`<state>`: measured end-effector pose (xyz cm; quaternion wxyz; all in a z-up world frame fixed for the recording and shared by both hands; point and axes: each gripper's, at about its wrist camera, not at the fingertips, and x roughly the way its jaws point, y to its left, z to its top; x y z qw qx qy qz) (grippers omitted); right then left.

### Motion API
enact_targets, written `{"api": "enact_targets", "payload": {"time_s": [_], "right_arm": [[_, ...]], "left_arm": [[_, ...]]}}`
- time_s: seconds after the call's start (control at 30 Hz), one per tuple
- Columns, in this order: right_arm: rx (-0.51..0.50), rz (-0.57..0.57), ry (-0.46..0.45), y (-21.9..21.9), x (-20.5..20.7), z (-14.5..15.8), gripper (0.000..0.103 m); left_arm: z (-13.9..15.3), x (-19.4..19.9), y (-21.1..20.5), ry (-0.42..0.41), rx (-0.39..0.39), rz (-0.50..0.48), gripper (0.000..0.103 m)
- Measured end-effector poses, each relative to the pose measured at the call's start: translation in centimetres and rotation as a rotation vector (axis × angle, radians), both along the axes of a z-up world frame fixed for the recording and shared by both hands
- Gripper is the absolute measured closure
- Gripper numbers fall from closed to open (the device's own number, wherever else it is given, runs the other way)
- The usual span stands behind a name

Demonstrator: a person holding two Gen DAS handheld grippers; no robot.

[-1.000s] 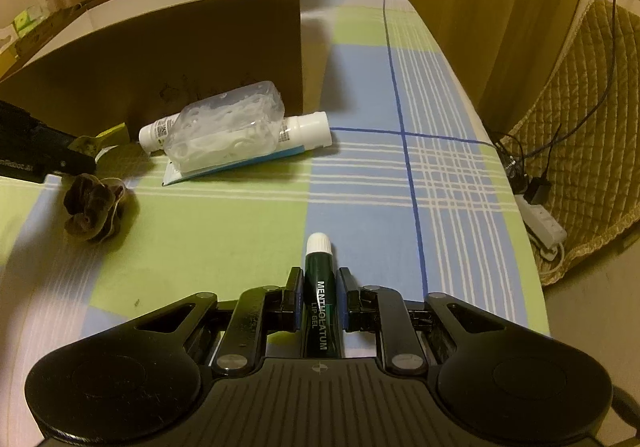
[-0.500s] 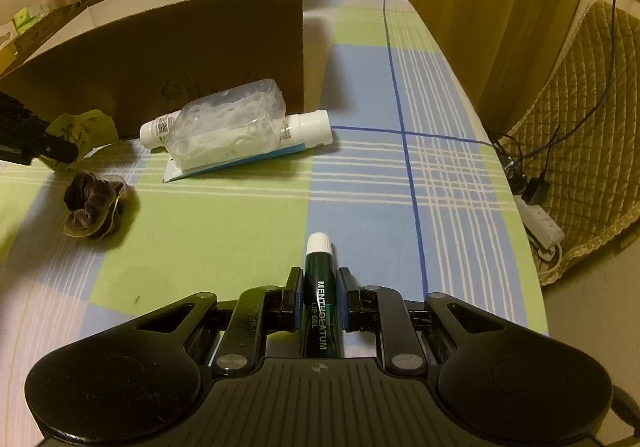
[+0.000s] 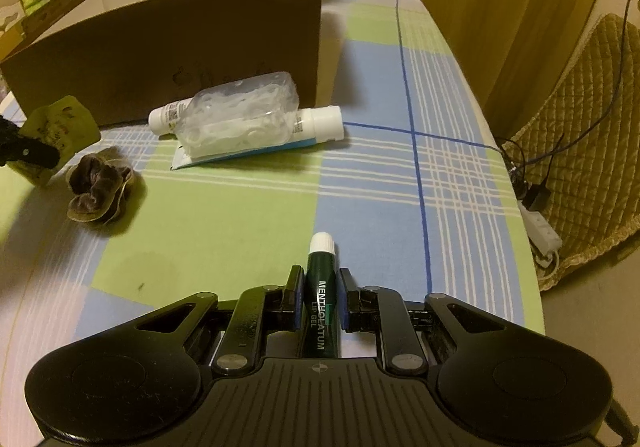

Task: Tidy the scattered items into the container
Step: 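Lift the yellow packet with the left gripper while the right carries the lip balm over the box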

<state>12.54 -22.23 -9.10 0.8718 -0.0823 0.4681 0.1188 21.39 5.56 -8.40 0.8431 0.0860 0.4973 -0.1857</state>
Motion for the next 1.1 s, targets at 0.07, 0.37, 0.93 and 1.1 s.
{"api": "enact_targets", "payload": {"time_s": [0.07,0.37,0.93,1.1], "right_arm": [[-0.001,0.009,0.012,0.2,-0.1,0.1,0.089],[0.053,0.061,0.037,1.8,-0.7,1.6,0.090],[0.178,0.167,-0.037,4.2,-0.3,8.3,0.090],[0.239,0.201,-0.074,4.7,1.0,10.7,0.090]], "left_arm": [[0.1,-0.7,0.4,0.008,-0.025,0.018,0.083],[1.8,-3.7,1.7,-0.007,-0.102,0.075,0.083],[7.6,-6.4,3.8,-0.134,-0.170,0.150,0.083],[9.7,-6.4,4.5,-0.184,-0.191,0.165,0.083]]}}
